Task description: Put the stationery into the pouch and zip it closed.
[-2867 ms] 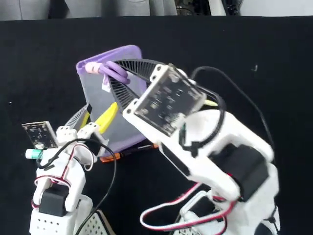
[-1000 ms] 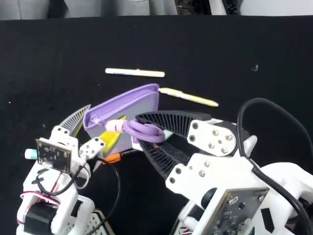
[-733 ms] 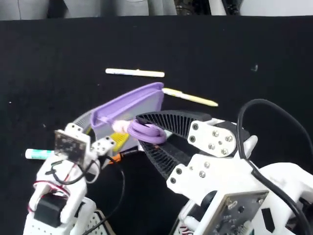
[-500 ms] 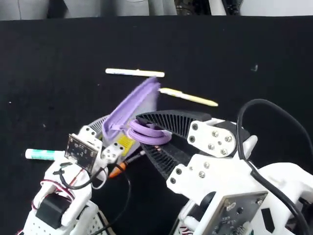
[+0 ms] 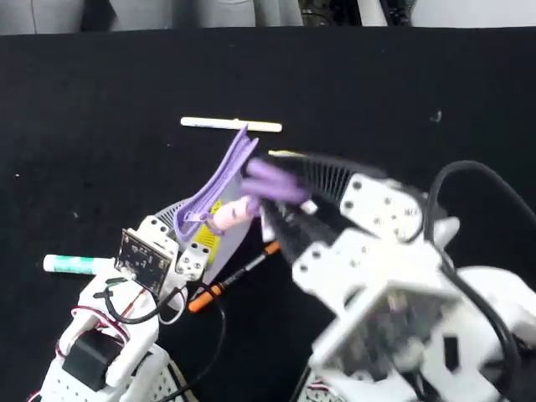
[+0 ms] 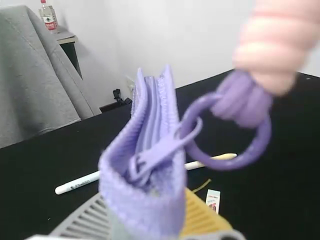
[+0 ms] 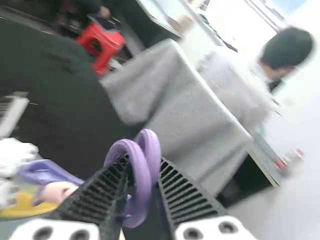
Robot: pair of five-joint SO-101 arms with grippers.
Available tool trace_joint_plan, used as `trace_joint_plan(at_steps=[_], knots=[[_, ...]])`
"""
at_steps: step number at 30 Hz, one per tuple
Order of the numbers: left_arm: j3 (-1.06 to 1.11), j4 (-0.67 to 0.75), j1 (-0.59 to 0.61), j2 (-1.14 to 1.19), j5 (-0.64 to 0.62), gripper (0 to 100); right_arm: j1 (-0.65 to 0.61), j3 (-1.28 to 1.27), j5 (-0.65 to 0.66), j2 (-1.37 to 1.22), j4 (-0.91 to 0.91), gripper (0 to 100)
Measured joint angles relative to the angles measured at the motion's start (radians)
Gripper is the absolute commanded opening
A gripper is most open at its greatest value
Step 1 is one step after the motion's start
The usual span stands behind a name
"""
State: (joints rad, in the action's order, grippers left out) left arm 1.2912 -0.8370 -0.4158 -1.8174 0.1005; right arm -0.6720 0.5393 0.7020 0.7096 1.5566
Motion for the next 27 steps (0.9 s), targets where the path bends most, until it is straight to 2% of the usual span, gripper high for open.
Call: trace_joint_plan(at_steps=[7, 14, 19, 22, 27], knots=[[0.0, -0.003, -0.003, 0.0, 0.066, 3, 0.19, -0.224, 0.0, -0.002, -0.265, 1.1], [-0.011, -0.077, -0.005, -0.012, 0.083, 3, 0.368, -0.497, 0.0, -0.018, -0.603, 1.1], [-0.1, -0.17, 0.032, -0.002, 0.081, 3, 0.479, -0.66, -0.003, -0.018, -0.836, 1.1], [-0.15, -0.216, 0.081, 0.003, 0.075, 3, 0.519, -0.704, -0.074, -0.018, -0.948, 1.1], [-0.199, -0.249, 0.141, 0.003, 0.072, 3, 0.572, -0.704, -0.229, -0.023, -1.03, 1.1]])
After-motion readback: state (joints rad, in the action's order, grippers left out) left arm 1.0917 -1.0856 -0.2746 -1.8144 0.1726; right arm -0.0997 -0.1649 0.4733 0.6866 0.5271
